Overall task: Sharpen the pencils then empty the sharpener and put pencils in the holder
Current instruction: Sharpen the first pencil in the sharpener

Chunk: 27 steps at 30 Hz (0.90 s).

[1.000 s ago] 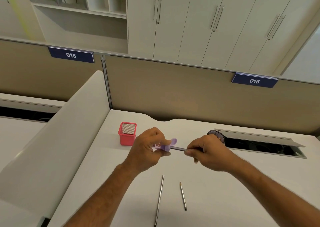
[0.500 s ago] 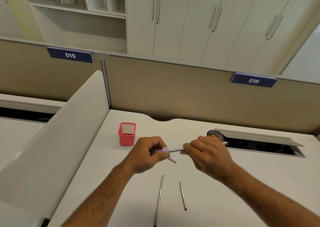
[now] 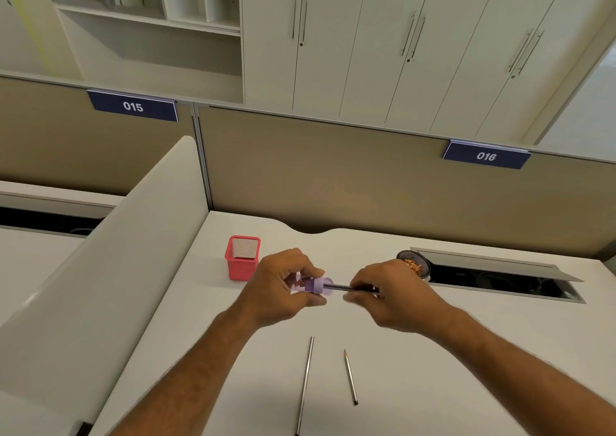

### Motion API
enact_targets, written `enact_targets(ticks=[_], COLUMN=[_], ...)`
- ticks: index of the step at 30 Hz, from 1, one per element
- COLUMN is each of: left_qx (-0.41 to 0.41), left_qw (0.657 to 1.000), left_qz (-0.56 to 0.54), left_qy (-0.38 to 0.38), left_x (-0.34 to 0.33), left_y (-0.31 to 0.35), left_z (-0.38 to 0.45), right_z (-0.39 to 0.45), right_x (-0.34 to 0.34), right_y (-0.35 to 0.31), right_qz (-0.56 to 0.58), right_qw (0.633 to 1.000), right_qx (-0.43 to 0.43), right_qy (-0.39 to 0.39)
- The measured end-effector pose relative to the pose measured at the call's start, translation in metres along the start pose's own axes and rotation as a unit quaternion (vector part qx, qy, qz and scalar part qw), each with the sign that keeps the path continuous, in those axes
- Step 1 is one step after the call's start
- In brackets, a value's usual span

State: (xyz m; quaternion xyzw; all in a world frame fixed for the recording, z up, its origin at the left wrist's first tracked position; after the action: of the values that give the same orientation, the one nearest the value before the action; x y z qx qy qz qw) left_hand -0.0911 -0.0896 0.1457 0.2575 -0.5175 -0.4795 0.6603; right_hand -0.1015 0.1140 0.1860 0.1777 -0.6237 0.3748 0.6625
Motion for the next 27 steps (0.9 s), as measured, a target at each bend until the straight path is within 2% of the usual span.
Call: enact_targets(ticks=[3, 7, 9, 11, 13, 17, 19, 21, 23, 27], left_qx=[0.055, 0.105, 0.110, 0.109, 0.098, 0.026, 0.001, -0.008, 0.003, 0.105], left_qw=[0.997, 0.988, 0.986, 0.987, 0.991, 0.999, 0.999, 1.000, 1.000, 0.992], left_qz=[-0.046, -0.081, -0.083, -0.079, -0.058, 0.022, 0.032, 0.028, 0.026, -0.013], left_qy=[-0.028, -0.077, -0.089, -0.087, -0.068, -0.018, 0.000, 0.008, -0.002, -0.074], left_x=[0.003, 0.005, 0.003, 0.001, -0.001, -0.003, -0.005, -0.007, -0.008, -0.009], left_y=[0.001, -0.004, -0.004, 0.000, 0.003, -0.002, -0.005, -0.005, -0.003, -0.002], left_z=[-0.001, -0.001, -0.002, -0.002, -0.002, 0.000, -0.001, -0.002, -0.002, -0.002], right_z=[-0.006, -0.015, -0.015, -0.015, -0.014, -0.007, -0.003, -0.001, -0.002, -0.005], right_x=[0.004, -0.003, -0.002, -0.001, -0.004, -0.008, -0.007, -0.003, 0.002, 0.007], right_y=[-0.005, -0.008, -0.008, -0.010, -0.008, 0.001, 0.005, 0.004, 0.001, -0.001], right_qz=[-0.019, -0.183, -0.238, -0.256, -0.232, -0.084, -0.002, 0.031, 0.026, -0.025], right_qw=[0.998, 0.962, 0.942, 0.939, 0.952, 0.994, 1.000, 0.999, 1.000, 0.999], right_qx=[0.035, 0.154, 0.170, 0.167, 0.148, 0.041, -0.007, -0.017, -0.001, 0.007], right_qy=[0.047, 0.134, 0.163, 0.159, 0.130, 0.052, -0.002, -0.021, -0.007, 0.026])
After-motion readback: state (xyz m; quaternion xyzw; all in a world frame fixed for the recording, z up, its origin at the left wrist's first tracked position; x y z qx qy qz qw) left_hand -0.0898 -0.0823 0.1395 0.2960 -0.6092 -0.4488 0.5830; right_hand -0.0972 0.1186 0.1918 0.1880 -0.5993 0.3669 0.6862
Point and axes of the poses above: each hand's wrist, its own z-axis towards the middle knuckle, its own x-axis out of the back of the hand, y = z × x, the point moved 3 cm from there along z, towards the middle knuckle, and after that the axes turned 7 degrees about x, right-handed, at the moved point
